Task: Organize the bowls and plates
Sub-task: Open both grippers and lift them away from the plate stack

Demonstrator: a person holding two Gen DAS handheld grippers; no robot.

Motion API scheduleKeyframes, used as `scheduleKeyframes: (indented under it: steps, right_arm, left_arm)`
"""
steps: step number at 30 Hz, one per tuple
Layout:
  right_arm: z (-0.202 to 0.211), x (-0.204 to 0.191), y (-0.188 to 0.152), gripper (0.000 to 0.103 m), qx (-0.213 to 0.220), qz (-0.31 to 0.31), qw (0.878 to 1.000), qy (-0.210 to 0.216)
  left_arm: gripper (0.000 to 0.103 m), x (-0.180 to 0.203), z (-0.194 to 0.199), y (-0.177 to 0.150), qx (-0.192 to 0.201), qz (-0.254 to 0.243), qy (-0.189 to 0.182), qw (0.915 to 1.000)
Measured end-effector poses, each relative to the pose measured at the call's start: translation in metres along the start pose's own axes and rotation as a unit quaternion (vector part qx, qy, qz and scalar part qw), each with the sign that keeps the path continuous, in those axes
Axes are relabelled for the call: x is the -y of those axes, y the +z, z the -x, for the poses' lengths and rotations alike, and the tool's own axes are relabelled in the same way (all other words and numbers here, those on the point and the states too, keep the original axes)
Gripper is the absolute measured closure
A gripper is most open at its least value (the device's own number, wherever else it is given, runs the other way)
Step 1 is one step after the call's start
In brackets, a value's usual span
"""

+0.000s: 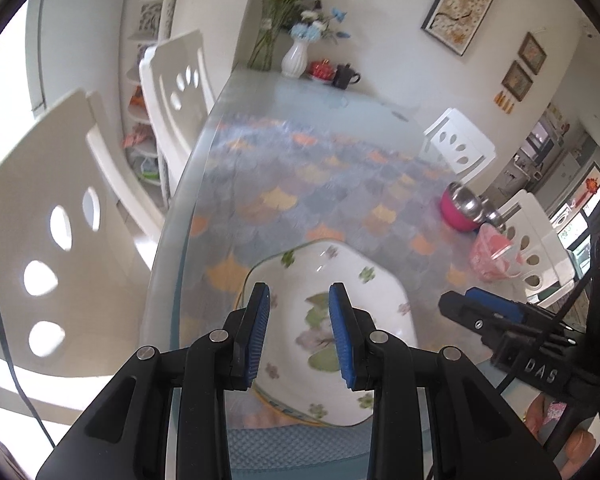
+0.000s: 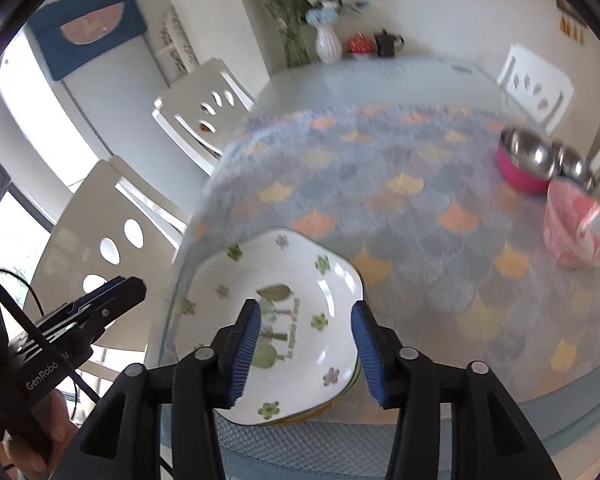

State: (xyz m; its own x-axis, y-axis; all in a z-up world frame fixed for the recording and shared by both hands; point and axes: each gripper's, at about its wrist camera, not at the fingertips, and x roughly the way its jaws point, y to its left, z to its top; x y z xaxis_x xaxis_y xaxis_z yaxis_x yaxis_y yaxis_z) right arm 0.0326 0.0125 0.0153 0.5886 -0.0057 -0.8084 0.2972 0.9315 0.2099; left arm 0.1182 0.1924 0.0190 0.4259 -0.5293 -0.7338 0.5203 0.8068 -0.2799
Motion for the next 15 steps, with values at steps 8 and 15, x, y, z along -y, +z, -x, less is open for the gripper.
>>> scheduleKeyframes:
  steps: [8,15]
  right_arm:
    - [0.040,-0.001,0.019,0.051,0.037,0.007,0.999,-0.012]
    - [0.080,0.007,0.029,0.051,0.076,0.005,0.996,-0.045]
  left_arm:
    - [0.075,0.031,0.030,0.029,0.049,-0.022,-0.039,0.9978]
    - [0.072,0.068,0.053,0.046,0.082,-0.050,-0.056,0.9938]
